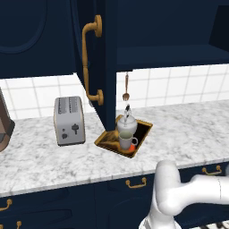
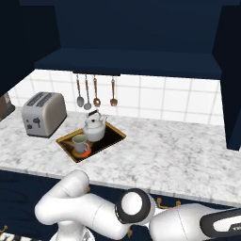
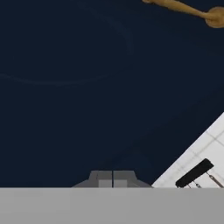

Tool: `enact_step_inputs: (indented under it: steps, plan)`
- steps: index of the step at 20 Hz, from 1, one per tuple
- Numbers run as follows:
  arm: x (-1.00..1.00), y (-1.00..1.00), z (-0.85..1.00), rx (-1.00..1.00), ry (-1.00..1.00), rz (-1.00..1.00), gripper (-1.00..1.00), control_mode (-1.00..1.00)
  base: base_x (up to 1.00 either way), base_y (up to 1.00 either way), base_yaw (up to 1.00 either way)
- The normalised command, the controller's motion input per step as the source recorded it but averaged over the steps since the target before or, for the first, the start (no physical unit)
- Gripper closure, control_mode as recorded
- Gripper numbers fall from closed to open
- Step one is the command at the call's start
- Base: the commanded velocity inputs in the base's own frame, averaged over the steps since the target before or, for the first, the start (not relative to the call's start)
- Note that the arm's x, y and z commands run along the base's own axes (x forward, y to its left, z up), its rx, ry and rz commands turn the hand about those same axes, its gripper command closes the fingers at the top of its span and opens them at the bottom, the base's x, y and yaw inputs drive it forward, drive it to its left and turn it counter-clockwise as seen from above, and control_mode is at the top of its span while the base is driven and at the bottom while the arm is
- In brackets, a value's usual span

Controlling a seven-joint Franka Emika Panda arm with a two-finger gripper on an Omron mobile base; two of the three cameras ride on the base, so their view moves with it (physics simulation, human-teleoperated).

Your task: Pick the kettle from the counter and place it on the tray. Then pick the mug from the cabinet and place it on the tray. Then close the cabinet doors.

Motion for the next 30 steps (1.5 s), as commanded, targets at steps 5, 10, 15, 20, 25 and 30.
enact_step_inputs:
  steps: [5, 10, 15, 20, 25, 30]
  plan:
    - [0.0, 1.0, 0.25, -0.06, -0.05, -0.01, 1.0, -1.0, 0.0, 0.0, 0.0]
    - [0.0, 0.89, 0.48, -0.01, -0.21, 0.0, 1.0, -1.0, 0.0, 0.0, 0.0]
    - [0.0, 0.84, 0.44, 0.0, -0.24, -0.01, 1.0, -1.0, 0.0, 0.0, 0.0]
    - [0.02, 0.87, 0.13, 0.0, -0.27, -0.08, 1.0, -1.0, 0.0, 0.0, 0.0]
    - [0.06, 0.73, 0.01, 0.03, -0.24, -0.09, 1.0, -1.0, 0.0, 0.0, 0.0]
    - [0.14, 0.17, 0.14, 0.06, -0.07, -0.15, 1.0, -1.0, 0.0, 0.0, 0.0]
